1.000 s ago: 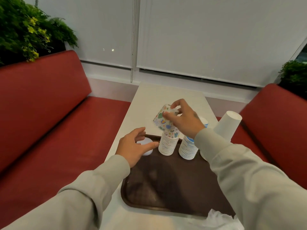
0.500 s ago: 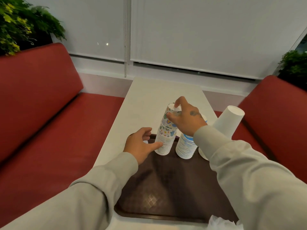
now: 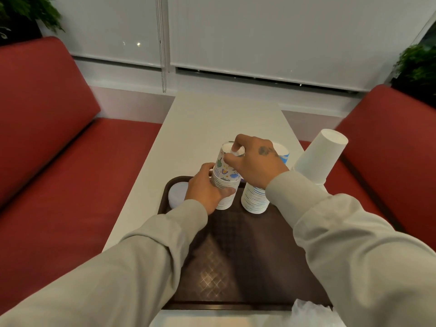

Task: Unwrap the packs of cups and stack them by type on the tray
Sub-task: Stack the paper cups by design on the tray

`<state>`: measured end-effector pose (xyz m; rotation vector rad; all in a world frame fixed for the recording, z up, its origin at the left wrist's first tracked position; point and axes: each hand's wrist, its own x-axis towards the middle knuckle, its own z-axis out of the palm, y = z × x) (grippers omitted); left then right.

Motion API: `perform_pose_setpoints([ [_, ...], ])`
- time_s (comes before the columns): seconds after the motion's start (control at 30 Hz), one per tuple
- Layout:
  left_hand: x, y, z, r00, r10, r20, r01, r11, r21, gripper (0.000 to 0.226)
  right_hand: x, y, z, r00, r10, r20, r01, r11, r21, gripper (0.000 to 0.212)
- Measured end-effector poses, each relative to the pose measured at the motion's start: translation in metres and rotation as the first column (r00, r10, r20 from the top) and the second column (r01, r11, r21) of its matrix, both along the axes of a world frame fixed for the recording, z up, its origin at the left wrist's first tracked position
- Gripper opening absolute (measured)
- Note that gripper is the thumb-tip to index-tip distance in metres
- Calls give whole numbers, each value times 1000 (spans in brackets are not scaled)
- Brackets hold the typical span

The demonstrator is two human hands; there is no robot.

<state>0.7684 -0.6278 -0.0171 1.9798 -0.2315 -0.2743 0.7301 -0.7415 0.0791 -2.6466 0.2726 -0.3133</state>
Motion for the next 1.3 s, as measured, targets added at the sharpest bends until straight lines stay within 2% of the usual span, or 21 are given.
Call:
perform_pose_setpoints([
  [0.17, 2, -4, -2, 1000, -1, -7, 1, 1000, 12, 75, 2, 1, 1, 1000, -3, -11, 3, 1000, -20, 28],
  [0.37, -4, 9, 12, 1000, -21, -13, 21, 1000, 21, 92, -7, 4, 6, 999, -12, -50, 6, 995, -100, 37],
  [0.6, -31, 52, 99, 982, -5, 188, 3, 1000, 11, 73, -56, 19, 52, 998, 2, -59, -9, 993, -117, 39],
  [0.73, -74, 77, 160, 944, -90, 317, 81, 996, 42, 57, -105, 33, 85, 1000, -6, -29, 4, 996, -88, 41],
  [0.93, -165, 98, 208, 877, -240, 415, 206, 970, 127, 49, -205, 48, 136, 999, 28, -18, -30, 995, -95, 40],
  [1.13, -260, 87, 215, 849, -341, 404, 371, 929, 6, 45, -316, 44, 164, 1000, -4, 20, 6, 997, -83, 29],
  [1.3, -327, 73, 185, 836, -441, 326, 499, 859, -118, 40, -403, 35, 154, 996, -64, 55, 68, 995, -72, 23],
])
